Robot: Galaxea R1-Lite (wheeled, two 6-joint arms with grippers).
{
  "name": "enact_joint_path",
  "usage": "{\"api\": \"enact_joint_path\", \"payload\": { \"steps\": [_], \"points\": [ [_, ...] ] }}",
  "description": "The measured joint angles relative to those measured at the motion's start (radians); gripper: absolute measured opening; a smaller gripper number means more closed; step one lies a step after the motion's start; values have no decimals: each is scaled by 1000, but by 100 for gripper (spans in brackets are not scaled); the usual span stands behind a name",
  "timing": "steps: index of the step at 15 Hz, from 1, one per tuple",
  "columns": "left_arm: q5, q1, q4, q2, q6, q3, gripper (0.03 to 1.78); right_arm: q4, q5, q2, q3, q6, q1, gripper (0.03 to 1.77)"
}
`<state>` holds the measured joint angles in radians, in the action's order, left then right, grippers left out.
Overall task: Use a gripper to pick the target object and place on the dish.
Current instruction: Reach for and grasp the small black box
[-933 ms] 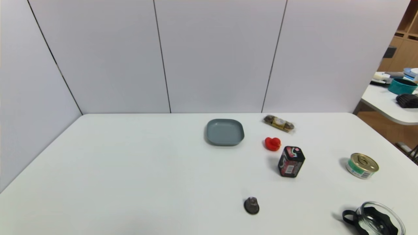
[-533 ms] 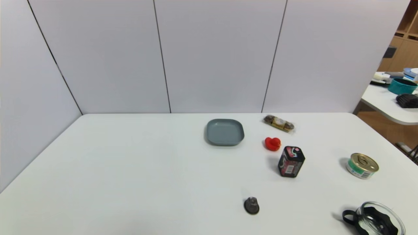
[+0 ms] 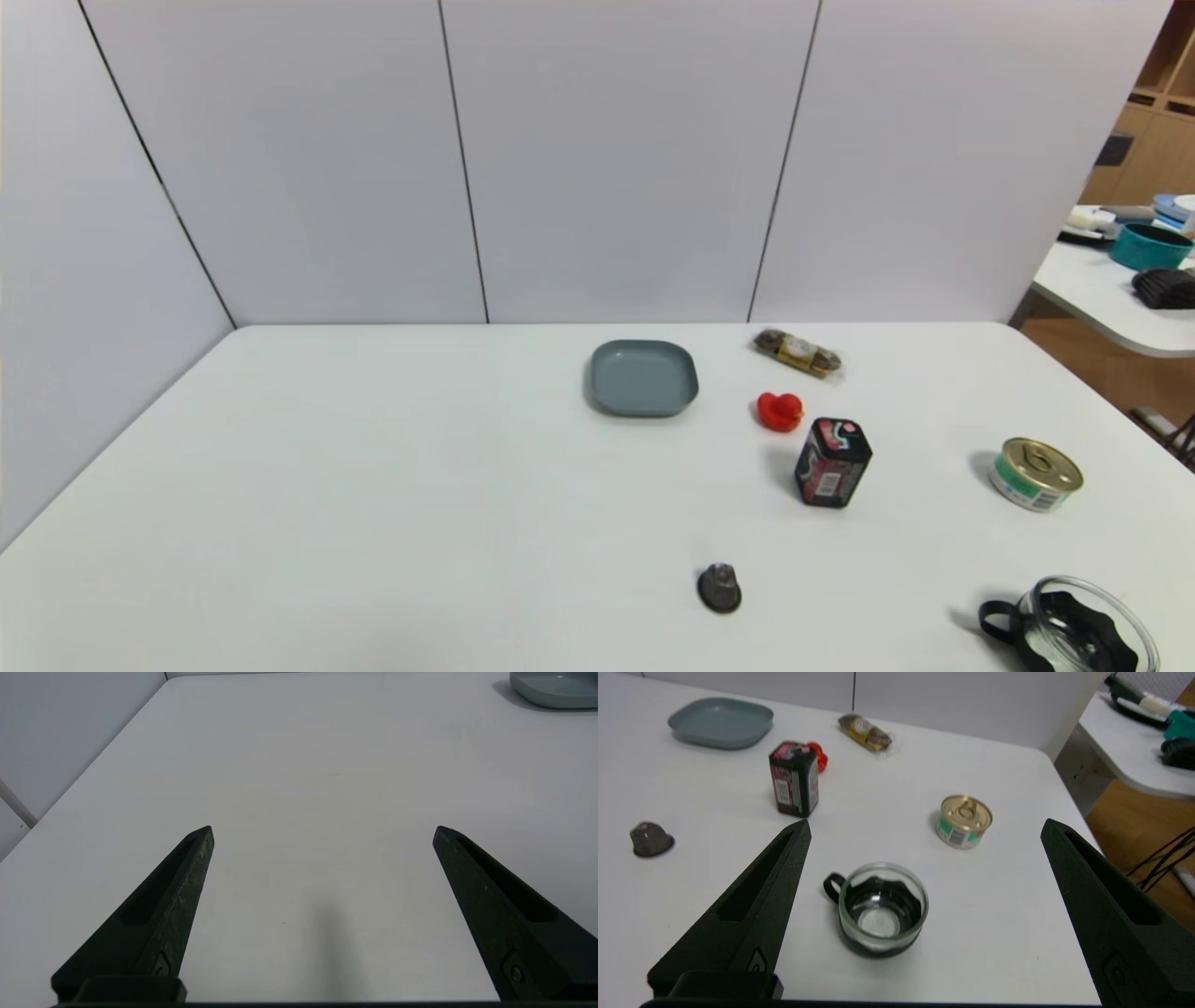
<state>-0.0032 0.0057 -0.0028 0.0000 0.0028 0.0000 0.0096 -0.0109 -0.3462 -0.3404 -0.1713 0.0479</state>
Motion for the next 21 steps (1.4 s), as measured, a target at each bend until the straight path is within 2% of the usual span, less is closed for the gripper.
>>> {"api": "enact_joint_path", "payload": {
  "steps": [4,7,9,11,12,16,21],
  "points": [
    [0,0,0,0,0,0,169,0,50,-203,-212,-6,-9,171],
    [0,0,0,0,0,0,169,-2,69,-378,-370,-2,-13,171],
    [0,0,0,0,0,0,169,-4,112,-487,-434,0,-9,171],
    [0,0,0,0,0,0,169,-23,179,-575,-432,-6,12,171],
    [0,0,0,0,0,0,169,-42,191,-604,-400,-7,32,171],
    [0,0,0,0,0,0,169,-198,197,-711,-257,-8,126,171],
    [0,0,0,0,0,0,169,-188,193,-817,-227,2,240,171]
  ]
}}
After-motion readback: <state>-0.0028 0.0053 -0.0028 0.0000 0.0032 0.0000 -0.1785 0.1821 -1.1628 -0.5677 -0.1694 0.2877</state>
